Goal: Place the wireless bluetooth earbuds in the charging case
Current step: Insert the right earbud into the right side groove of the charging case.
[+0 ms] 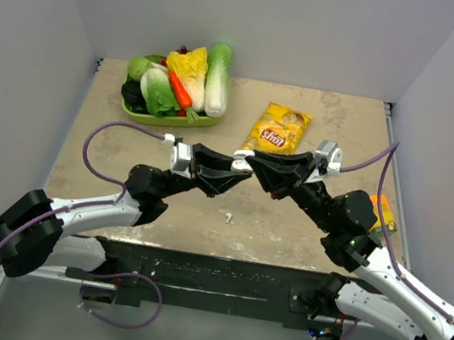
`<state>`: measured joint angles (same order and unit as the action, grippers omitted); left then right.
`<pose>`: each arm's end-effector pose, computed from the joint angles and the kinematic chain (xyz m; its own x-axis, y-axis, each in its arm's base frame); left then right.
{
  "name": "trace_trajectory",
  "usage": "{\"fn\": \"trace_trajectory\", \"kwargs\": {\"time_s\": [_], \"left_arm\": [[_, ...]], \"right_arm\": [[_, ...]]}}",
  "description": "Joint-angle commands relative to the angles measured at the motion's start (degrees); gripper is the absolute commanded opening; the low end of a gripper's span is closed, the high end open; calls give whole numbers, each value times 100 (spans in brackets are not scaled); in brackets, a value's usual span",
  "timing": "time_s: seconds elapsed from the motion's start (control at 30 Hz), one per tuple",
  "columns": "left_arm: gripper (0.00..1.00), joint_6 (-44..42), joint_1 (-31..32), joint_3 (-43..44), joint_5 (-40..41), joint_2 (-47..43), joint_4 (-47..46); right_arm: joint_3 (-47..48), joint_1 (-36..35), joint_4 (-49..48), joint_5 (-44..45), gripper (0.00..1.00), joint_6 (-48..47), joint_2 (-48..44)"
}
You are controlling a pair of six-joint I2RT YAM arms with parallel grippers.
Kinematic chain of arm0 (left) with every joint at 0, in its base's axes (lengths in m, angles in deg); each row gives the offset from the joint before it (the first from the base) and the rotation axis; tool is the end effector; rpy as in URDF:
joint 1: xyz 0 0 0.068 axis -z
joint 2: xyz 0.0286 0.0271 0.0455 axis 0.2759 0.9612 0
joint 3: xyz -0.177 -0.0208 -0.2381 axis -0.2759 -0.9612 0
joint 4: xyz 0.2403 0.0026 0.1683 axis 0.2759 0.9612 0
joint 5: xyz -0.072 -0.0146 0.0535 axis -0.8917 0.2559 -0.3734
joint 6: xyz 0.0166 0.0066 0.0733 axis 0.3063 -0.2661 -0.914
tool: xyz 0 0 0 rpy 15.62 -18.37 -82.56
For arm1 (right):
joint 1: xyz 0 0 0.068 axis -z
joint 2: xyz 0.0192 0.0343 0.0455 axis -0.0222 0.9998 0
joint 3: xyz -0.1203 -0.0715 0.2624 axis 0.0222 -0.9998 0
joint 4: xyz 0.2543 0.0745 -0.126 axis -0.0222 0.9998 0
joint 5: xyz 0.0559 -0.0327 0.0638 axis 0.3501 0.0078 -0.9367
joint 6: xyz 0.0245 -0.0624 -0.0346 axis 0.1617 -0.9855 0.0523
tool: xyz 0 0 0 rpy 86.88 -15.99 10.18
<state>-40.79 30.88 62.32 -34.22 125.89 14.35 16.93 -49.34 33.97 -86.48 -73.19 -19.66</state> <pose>0.1763 -0.2268 0.3288 0.0296 -0.5158 -0.8562 0.9762 0.1991 -0.0862 0.1377 0.1766 0.4249 0.0649 0.4198 -0.9053 -0.8559 0.4899 0.1658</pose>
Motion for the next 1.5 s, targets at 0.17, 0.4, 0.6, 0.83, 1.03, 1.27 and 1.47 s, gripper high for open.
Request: {"fn": "trace_trajectory", "kwargs": {"time_s": [0.17, 0.4, 0.6, 0.83, 1.03, 1.27, 1.47], "left_arm": [[0, -188, -31, 198, -174, -82, -3518], [0, -170, -31, 198, -95, -91, -3518], [0, -161, -31, 224, -25, -91, -3518], [0, -161, -31, 259, 10, -100, -3518], [0, -65, -31, 347, 80, -74, -3518], [0, 181, -23, 461, 177, -21, -3518], [0, 269, -22, 496, 239, 14, -3518]], "right_arm": [[-138, -19, -289, 198, 0, -85, -166], [-296, -19, -438, 295, 0, -32, -227], [-376, -19, -526, 409, 0, 12, -254], [-419, -19, -535, 471, 0, 3, -245], [-490, -19, -579, 488, 0, -5, -228], [-516, -19, -667, 655, 0, -32, -201], [-543, -19, -746, 699, 0, -41, -149]]}}
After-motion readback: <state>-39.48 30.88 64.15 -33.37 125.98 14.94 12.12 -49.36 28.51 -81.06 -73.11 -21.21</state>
